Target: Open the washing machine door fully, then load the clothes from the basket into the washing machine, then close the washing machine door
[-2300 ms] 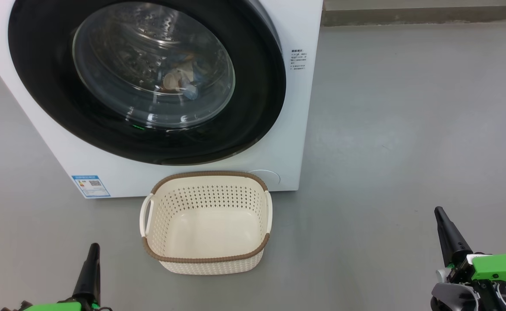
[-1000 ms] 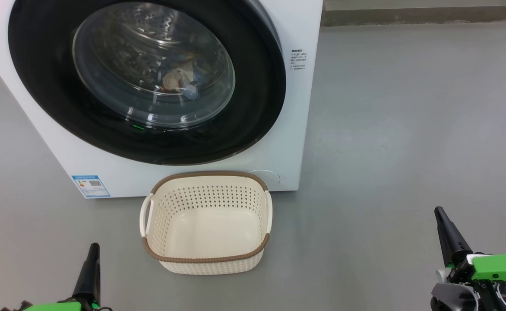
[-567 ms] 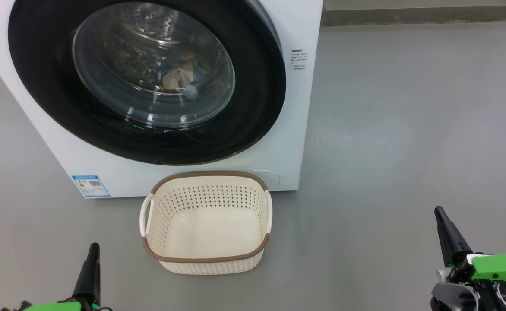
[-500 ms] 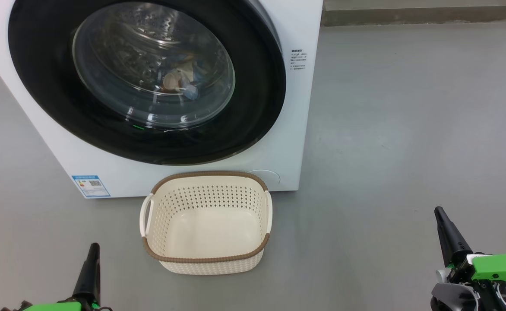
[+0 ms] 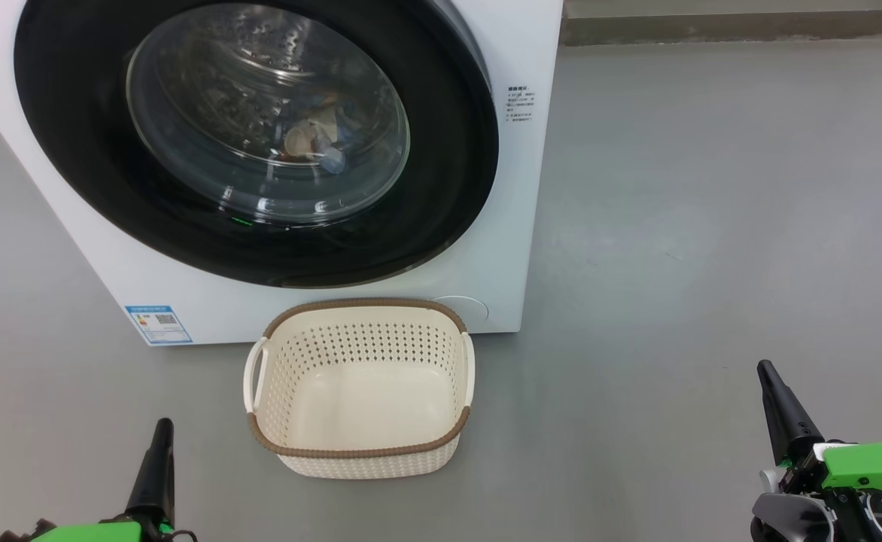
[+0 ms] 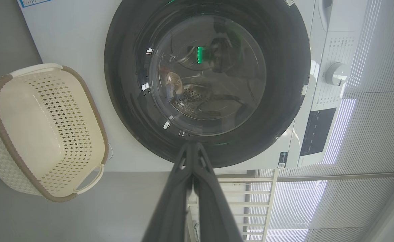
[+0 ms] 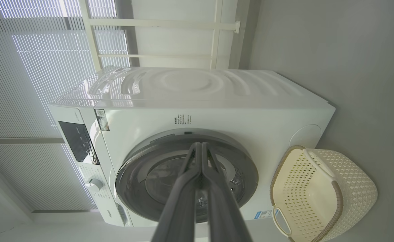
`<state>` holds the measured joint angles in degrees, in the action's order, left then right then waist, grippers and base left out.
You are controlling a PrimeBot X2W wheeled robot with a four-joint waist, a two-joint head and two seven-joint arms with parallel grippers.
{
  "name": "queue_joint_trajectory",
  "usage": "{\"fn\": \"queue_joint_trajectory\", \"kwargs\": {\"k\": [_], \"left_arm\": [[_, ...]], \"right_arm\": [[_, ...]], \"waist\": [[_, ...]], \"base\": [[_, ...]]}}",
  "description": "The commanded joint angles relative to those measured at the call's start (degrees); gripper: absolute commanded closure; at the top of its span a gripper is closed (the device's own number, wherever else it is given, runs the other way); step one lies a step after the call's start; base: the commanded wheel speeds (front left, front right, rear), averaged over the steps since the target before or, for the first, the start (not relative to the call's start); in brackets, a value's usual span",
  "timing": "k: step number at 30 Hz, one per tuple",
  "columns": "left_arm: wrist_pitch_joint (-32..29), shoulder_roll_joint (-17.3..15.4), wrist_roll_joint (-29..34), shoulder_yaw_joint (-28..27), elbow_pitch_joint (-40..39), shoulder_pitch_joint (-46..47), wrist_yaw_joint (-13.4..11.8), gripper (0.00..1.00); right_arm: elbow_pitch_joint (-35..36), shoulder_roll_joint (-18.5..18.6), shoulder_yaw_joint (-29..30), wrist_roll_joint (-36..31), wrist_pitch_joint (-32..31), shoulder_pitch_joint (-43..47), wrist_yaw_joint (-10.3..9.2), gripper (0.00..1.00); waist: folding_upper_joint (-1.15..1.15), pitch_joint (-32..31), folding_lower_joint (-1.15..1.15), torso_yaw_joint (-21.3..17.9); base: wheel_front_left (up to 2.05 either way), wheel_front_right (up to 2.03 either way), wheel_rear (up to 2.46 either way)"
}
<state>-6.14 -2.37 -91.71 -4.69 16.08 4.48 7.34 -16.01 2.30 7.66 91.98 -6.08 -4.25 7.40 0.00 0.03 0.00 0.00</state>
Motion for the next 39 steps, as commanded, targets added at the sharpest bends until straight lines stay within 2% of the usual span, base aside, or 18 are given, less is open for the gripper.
{"fn": "queue_joint_trajectory", "kwargs": {"k": [1, 39], "left_arm": [[-0.4, -0.5, -0.4, -1.9, -1.7, 2.1, 0.1, 1.0], [-0.4, -0.5, -0.4, -1.9, -1.7, 2.1, 0.1, 1.0]], "right_arm": [[1.7, 0.6, -1.0, 0.1, -0.5, -2.3, 0.09, 1.0], [1.7, 0.6, -1.0, 0.1, -0.5, -2.3, 0.09, 1.0]], "waist": [[0.0, 0.0, 0.0, 0.0], [0.0, 0.0, 0.0, 0.0]], "base": [[0.0, 0.0, 0.0], [0.0, 0.0, 0.0]]}}
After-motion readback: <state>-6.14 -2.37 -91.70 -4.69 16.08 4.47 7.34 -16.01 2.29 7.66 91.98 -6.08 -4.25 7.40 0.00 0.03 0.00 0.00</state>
